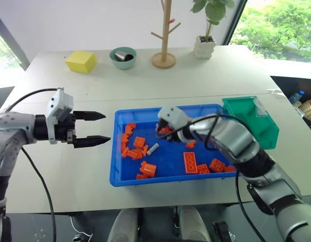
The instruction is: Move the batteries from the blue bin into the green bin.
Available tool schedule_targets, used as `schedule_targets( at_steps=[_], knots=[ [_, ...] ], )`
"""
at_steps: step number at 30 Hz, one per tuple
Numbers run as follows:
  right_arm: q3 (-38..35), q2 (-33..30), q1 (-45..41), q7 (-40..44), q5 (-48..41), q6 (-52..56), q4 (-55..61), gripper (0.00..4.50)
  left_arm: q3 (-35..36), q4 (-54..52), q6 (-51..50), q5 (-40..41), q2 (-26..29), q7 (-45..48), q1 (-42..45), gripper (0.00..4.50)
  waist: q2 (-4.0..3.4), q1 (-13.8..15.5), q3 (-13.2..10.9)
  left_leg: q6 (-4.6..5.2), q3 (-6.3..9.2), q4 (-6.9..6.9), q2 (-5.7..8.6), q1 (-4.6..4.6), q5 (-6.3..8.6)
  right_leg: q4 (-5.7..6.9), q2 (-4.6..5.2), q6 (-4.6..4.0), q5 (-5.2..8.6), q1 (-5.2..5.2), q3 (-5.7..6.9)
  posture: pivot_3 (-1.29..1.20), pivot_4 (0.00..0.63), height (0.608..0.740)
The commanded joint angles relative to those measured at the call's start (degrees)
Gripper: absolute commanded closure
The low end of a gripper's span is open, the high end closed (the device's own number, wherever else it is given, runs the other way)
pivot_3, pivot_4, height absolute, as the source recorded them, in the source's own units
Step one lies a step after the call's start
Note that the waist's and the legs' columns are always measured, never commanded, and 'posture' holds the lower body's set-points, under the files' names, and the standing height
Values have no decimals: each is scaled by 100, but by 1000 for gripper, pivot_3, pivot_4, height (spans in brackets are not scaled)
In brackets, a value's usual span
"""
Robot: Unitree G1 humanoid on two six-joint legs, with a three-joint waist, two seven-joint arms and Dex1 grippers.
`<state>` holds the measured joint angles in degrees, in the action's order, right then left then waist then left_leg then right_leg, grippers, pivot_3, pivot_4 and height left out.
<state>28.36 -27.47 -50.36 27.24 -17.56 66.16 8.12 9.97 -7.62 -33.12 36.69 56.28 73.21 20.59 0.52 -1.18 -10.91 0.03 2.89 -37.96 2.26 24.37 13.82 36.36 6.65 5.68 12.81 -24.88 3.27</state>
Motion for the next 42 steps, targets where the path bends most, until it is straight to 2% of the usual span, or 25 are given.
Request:
schedule_targets(
  at_steps=[1,3,4,5,7,10,16,19,23,33,42],
  knots=[
    [-37,362,-213,201,214,-609,-636,2873,74,-105,66,3,-8,-35,61,0,0,5,0,0,0,0,0,0,0,0,0,0,0,0,0,0,150,702],
    [-23,467,-236,284,335,-742,-848,2873,88,-126,55,10,-17,-48,52,0,0,9,0,-1,1,1,0,1,0,2,-1,0,0,-1,0,0,150,702],
    [-3,506,-247,331,389,-809,-935,2145,96,-132,46,16,-18,-58,55,0,0,27,0,-1,1,1,0,2,-1,2,0,0,-1,-1,0,0,150,702],
    [-14,540,-254,392,428,-929,-986,1847,109,-148,33,29,-12,-67,51,0,0,41,0,-2,2,1,2,3,-1,3,1,0,-1,-1,0,0,150,702],
    [-107,543,-271,618,447,-1239,-1003,895,131,-195,5,59,5,-76,31,0,0,40,0,-2,2,0,3,3,-1,1,2,0,-1,0,0,0,150,702],
    [-235,331,-347,1153,491,-1923,-1019,895,129,-232,-17,80,22,-70,35,0,0,23,0,-3,2,0,3,3,-2,1,1,0,-1,0,-1,0,150,702],
    [-293,-290,-361,3068,333,-3508,-972,895,82,-165,-28,68,2,-70,168,0,0,22,-1,-3,1,0,3,2,-2,1,0,1,0,1,0,0,150,702],
    [-173,-528,-265,4191,199,-4121,-765,895,44,-103,-10,40,-17,-60,236,0,1,19,-2,-3,2,0,2,2,-2,2,-1,2,0,1,0,0,150,702],
    [188,-601,-128,4964,596,-4897,-841,895,14,-104,-19,41,-26,-37,279,0,1,2,-2,-3,1,0,0,-1,-2,2,-1,2,0,2,0,0,150,702],
    [397,73,-176,5039,1456,-6035,-2096,895,144,-291,-122,124,147,113,63,0,1,16,-2,-14,3,-1,0,0,-8,4,-1,1,0,0,-1,0,150,702],
    [332,90,14,5154,1828,-6783,-2991,895,398,-560,-279,295,370,237,-253,0,1,25,-2,-18,5,-1,2,0,-9,3,-1,0,0,1,-1,0,150,702]
  ],
)
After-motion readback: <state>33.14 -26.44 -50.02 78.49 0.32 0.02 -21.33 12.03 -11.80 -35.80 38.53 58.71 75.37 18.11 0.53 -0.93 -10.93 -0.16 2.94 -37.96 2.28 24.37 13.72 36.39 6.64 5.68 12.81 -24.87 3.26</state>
